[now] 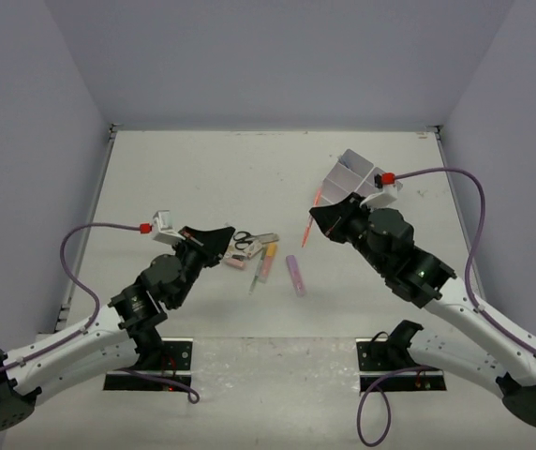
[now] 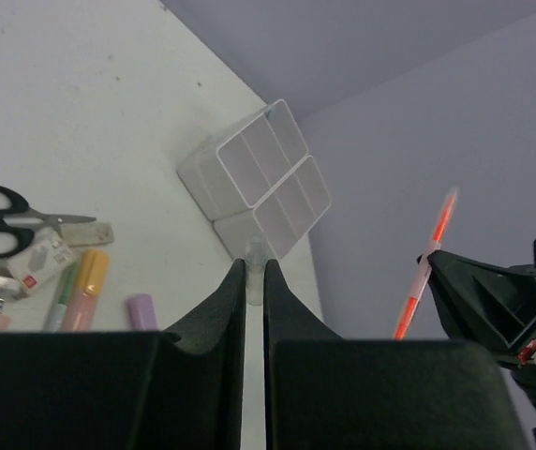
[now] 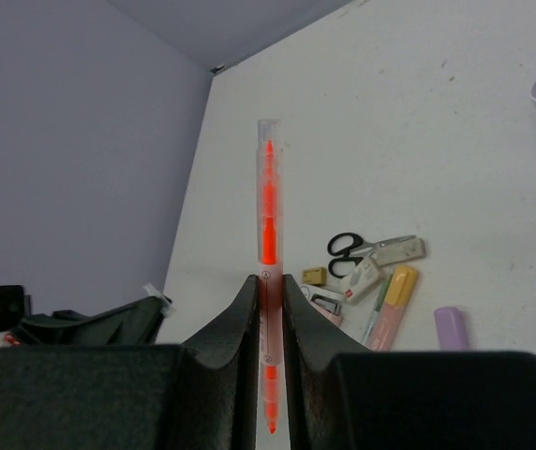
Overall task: Sort the stationery into containers
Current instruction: Close the pen cap on the pen.
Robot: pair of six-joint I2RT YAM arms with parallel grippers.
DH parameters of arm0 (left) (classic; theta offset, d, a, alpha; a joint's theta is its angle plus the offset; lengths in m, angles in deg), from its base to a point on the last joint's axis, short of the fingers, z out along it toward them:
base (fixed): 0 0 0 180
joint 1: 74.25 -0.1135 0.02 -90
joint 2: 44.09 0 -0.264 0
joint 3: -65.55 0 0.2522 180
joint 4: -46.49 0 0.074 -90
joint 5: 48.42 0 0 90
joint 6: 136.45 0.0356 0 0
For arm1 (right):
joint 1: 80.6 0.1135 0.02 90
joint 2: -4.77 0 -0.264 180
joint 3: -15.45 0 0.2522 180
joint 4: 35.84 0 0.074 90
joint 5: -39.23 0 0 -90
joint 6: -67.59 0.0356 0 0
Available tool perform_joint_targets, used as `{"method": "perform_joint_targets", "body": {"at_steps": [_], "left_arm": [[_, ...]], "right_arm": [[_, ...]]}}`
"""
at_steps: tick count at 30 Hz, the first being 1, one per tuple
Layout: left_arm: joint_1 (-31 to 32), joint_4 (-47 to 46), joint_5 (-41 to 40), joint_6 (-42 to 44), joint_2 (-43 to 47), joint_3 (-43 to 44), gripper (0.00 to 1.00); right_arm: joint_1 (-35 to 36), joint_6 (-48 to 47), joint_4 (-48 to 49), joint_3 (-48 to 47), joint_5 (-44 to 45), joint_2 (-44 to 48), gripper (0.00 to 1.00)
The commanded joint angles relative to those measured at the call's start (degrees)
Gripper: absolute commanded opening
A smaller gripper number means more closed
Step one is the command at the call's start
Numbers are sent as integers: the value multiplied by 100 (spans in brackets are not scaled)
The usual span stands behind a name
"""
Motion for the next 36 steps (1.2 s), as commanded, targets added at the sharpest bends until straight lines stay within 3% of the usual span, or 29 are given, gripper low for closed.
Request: {"method": "perform_joint_targets", "body": {"at_steps": [1,6,11,14,18,25,28,32,36], "left_arm": [[-6,-1421,-364,-2116,1,-608,0],[-10,-2114,-348,-2317,61,-836,0],[-10,-1651,-126,-1891,92,-460,0],[-10,-1678,97,-1409,153,-338,0],[-10,-1553,598,293,159,97,0],[-10,-2819,2725,3017,316,-124,0],[-10,-3073,3906,3753,385,-154,0],[-10,-2710,5374,4767,237,244,0],[-10,-1959,6284,5861,-129,896,0]], "right_arm": [[-14,436,1164,-61,-294,-280,0],[-18,-38,1624,-481,-855,-886,0],[-13,-356,1714,-613,-1126,-954,0],[-14,-250,2047,-485,-1373,-829,0],[-55,289,1055,-689,-1209,-872,0],[-555,2139,628,-480,-2746,-1117,0],[-630,2970,655,-104,-3080,-1053,0],[-630,4187,1722,924,-3744,-905,0],[-622,4831,3024,1727,-4357,-1108,0]]}}
